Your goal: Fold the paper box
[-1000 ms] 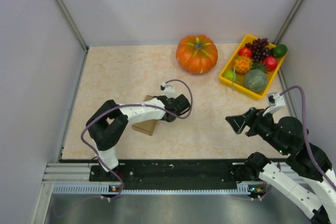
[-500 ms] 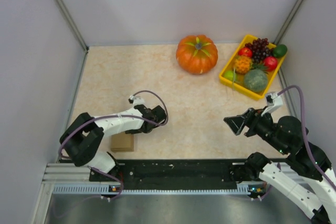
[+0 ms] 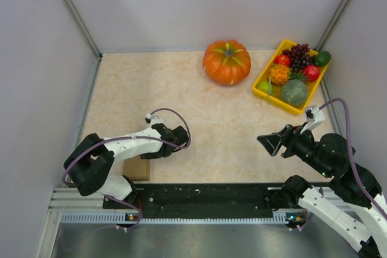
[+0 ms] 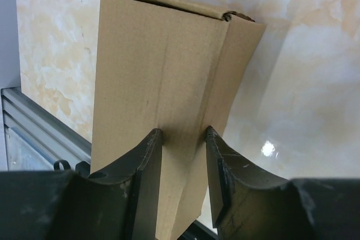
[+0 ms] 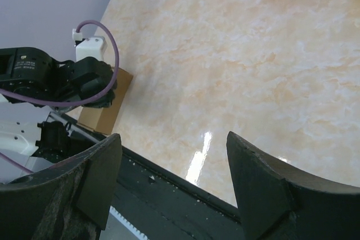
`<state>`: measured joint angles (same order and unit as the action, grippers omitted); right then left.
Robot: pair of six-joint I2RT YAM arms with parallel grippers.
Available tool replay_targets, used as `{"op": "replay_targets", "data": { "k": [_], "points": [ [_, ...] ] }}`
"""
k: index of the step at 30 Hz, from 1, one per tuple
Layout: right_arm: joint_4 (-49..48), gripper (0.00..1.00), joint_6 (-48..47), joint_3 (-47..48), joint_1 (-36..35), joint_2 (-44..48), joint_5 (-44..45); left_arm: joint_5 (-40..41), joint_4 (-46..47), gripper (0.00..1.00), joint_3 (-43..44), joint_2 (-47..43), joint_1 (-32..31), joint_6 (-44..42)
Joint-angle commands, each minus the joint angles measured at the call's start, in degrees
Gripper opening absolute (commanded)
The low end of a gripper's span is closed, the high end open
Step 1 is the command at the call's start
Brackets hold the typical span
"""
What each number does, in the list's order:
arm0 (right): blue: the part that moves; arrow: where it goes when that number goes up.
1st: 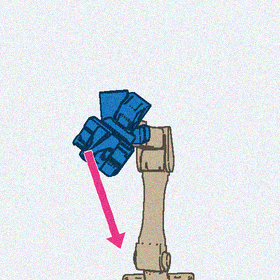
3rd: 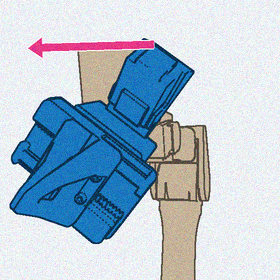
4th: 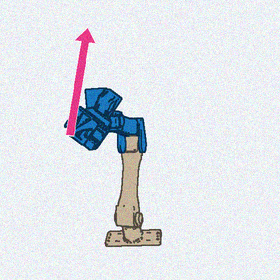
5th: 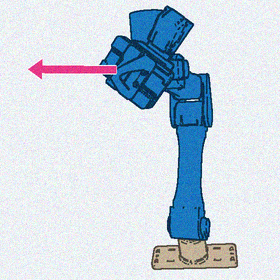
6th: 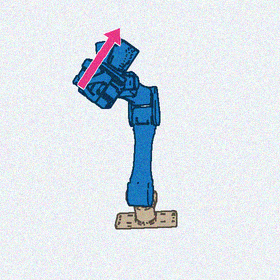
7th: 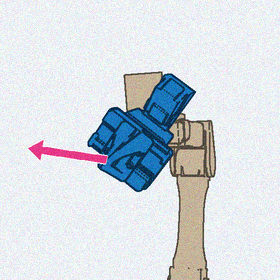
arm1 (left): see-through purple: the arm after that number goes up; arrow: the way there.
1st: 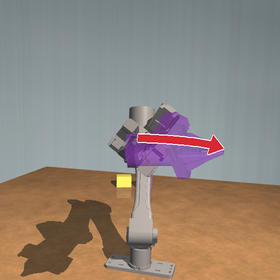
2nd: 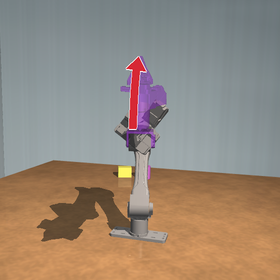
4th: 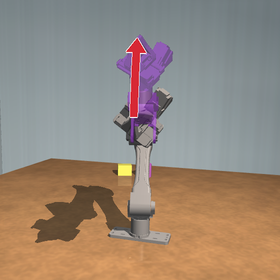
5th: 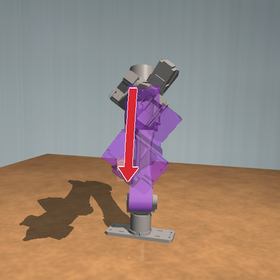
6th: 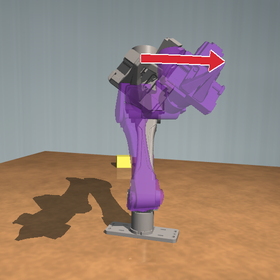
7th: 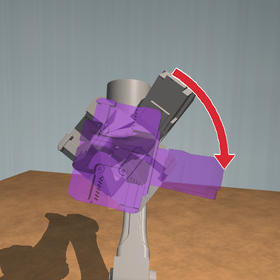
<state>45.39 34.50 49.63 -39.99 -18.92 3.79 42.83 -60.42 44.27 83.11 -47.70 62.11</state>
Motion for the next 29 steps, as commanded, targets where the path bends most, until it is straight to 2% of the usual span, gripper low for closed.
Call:
{"op": "replay_targets", "data": {
  "k": [1, 5, 6, 9, 10, 13, 17, 20, 21, 23, 24, 25, 26, 27, 29],
  "points": [
    [-2.5, 0.75, -0.58, 1.79, -0.18, -0.16, -0.1, -6.36, -2.93, 0.34, -0.5, -0.32, -3.09, 4.24],
    [-2.67, 0.75, -0.57, 1.61, -0.09, -0.42, 0.07, -4.08, -6.89, 0.39, 2.13, 0.82, -5.64, 6.35],
    [-2.76, 0.75, -0.58, 1.44, -0.18, -0.42, 0.16, -3.72, -7.51, 0.52, 3.7, 0.74, -6.26, 6.45],
    [-2.85, 0.75, -0.49, 0.91, -0.09, -0.51, 0.16, -2.67, -11.55, 0.72, 8.26, -0.66, -8.45, 7.94],
    [-2.93, 0.75, -0.49, 0.65, -0.18, -0.51, -0.1, -2.31, -12.34, 0.82, 9.59, -1.37, -9.33, 8.2],
    [-2.93, 0.75, -0.4, -0.05, -0.09, -0.24, 0.07, -1.87, -15.77, 0.91, 15.39, -3.83, -10.12, 7.07],
    [-0.76, 0.75, -0.14, -0.5, -0.09, -0.33, 2.08, -3.62, -17.1, 0.93, 23.92, -8.13, -11.97, 1.89],
    [7.31, 0.75, 2.06, 1.43, -0.09, -1.9, 12.53, -8.01, -7.02, 0.95, 25.43, -18.39, -12.59, -4.69],
    [8.74, 0.77, 1.8, 2.05, -0.18, -2.09, 14.21, -9.42, -2.29, 0.95, 23.86, -26.34, -12.59, -9.33],
    [9.72, 0.8, -0.64, 3.89, -0.09, -1.91, 15.28, -13.54, 15.35, 0.96, 20.17, -34.81, -12.5, -15.58],
    [9.72, 0.83, -1.88, 4.94, -0.18, -1.83, 14.58, -15.65, 21.86, 0.98, 15.45, -43.12, -12.5, -21.7],
    [9.63, 0.89, -2.76, 7.39, -0.09, -1.48, 13.36, -16.89, 31.5, 0.98, 14.01, -46.6, -12.5, -23.85],
    [8.5, 0.93, -6.17, 8.11, -0.09, -0.52, 11.78, -18.55, 34.55, 0.98, 13.13, -51.68, -12.5, -25.61],
    [5.62, 0.99, -8.2, 8.9, -0.18, 2.63, 10.81, -18.74, 36.06, 0.98, 13.47, -53.04, -12.42, -28.59],
    [5.5, 0.99, -11.71, 14.69, -0.09, 4.23, 14.13, -20.66, 38.53, 0.98, 15.74, -54.46, -12.42, -32.38]
  ]
}}
